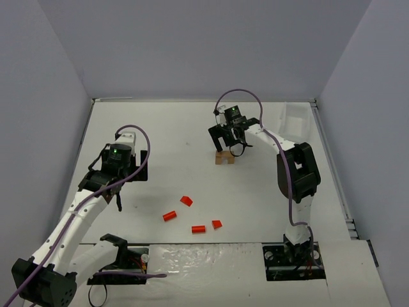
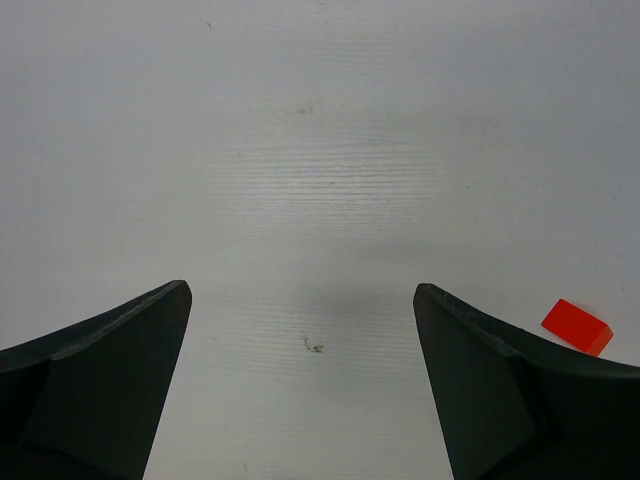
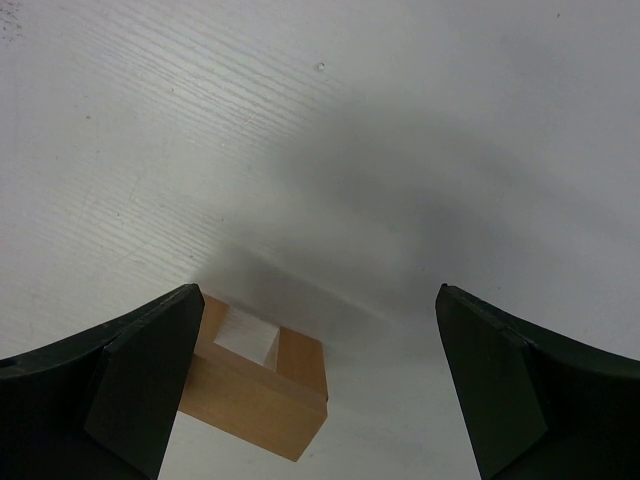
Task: Build the wood block tower
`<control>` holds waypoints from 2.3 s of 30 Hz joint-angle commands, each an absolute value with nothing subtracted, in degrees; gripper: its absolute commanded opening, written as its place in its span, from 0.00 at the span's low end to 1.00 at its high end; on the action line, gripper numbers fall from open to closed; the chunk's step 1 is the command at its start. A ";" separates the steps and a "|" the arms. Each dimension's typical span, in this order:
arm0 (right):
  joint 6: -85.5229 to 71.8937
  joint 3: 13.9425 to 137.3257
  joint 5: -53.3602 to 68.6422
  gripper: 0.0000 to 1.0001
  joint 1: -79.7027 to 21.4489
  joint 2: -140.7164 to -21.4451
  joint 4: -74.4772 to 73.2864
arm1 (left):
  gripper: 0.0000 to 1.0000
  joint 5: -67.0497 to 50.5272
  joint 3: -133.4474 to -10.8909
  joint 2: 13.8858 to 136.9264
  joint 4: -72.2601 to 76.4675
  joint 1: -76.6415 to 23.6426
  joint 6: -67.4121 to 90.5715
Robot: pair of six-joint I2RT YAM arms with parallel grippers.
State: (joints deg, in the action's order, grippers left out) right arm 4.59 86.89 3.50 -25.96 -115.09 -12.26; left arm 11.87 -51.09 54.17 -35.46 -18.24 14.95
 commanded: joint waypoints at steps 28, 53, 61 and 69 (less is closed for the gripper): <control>5.18 89.04 0.80 1.00 -26.19 -109.90 -11.63 | 0.92 11.95 -51.86 53.82 -32.70 -17.75 14.09; -10.26 61.38 3.40 1.00 -24.56 -65.99 -10.32 | 0.92 0.01 -51.21 53.78 -34.63 -18.38 21.57; -12.76 52.83 4.23 0.97 -24.79 -64.51 -8.01 | 0.83 -2.02 -47.99 58.06 -36.47 -28.01 27.57; -10.99 52.27 4.29 0.97 -24.58 -64.93 -7.20 | 0.66 -3.40 -48.62 69.14 -38.87 -37.87 27.57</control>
State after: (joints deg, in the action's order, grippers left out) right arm -11.58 51.42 3.80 -24.77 -66.46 -11.05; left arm -1.98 -47.66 66.70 -37.77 -36.26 26.43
